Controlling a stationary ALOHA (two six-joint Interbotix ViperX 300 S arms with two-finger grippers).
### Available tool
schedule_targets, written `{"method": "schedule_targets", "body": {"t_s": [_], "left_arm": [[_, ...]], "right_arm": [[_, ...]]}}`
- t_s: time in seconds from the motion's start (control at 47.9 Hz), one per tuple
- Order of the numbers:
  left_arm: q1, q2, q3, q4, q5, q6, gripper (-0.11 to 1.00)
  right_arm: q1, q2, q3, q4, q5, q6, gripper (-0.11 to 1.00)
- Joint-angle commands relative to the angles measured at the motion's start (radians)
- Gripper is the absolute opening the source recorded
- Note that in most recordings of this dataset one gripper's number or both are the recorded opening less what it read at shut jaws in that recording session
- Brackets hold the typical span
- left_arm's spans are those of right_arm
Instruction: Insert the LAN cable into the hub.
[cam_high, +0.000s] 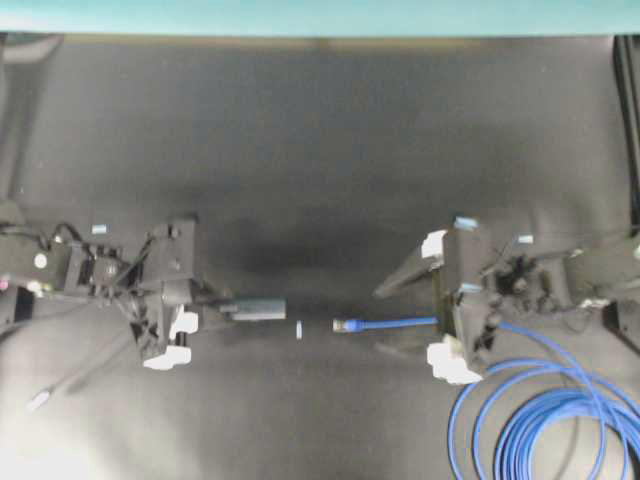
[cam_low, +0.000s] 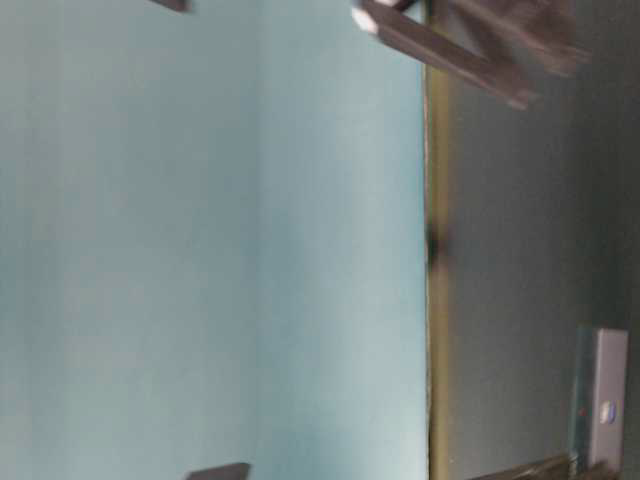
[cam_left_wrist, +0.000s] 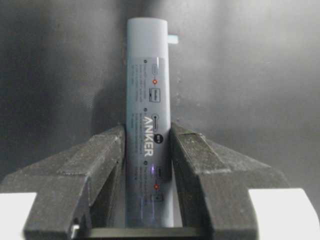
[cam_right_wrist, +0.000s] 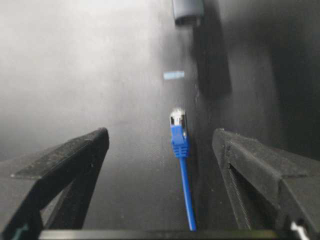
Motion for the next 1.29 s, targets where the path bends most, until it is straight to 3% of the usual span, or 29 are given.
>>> {"method": "schedule_targets", "body": {"t_s": [0.0, 0.355, 0.94, 1.044, 1.211, 1.274], "left_arm": [[-0.003, -0.041, -0.026, 0.003, 0.058, 0.002, 0.28], [-0.026, -0.069, -0.054, 0.003, 0.106, 0.002, 0.28], [-0.028, -0.074, -0.038, 0.003, 0.112, 0.005, 0.28], [-0.028, -0.075, -0.035, 0.005, 0.112, 0.005, 0.28], [-0.028, -0.077, -0.034, 0.003, 0.114, 0.003, 0.28], [-0.028, -0.077, -0.034, 0.003, 0.114, 0.003, 0.28]], "right_arm": [[0.005, 0.066, -0.018, 0.003, -0.052, 0.002, 0.81], [-0.008, 0.241, -0.097, 0.018, -0.127, 0.0, 0.79], [-0.014, 0.279, -0.11, 0.025, -0.055, 0.003, 0.69], [-0.014, 0.276, -0.107, 0.023, -0.043, 0.003, 0.55], [-0.008, 0.272, -0.101, 0.023, -0.048, 0.002, 0.15], [-0.008, 0.27, -0.104, 0.025, -0.048, 0.005, 0.13]]}}
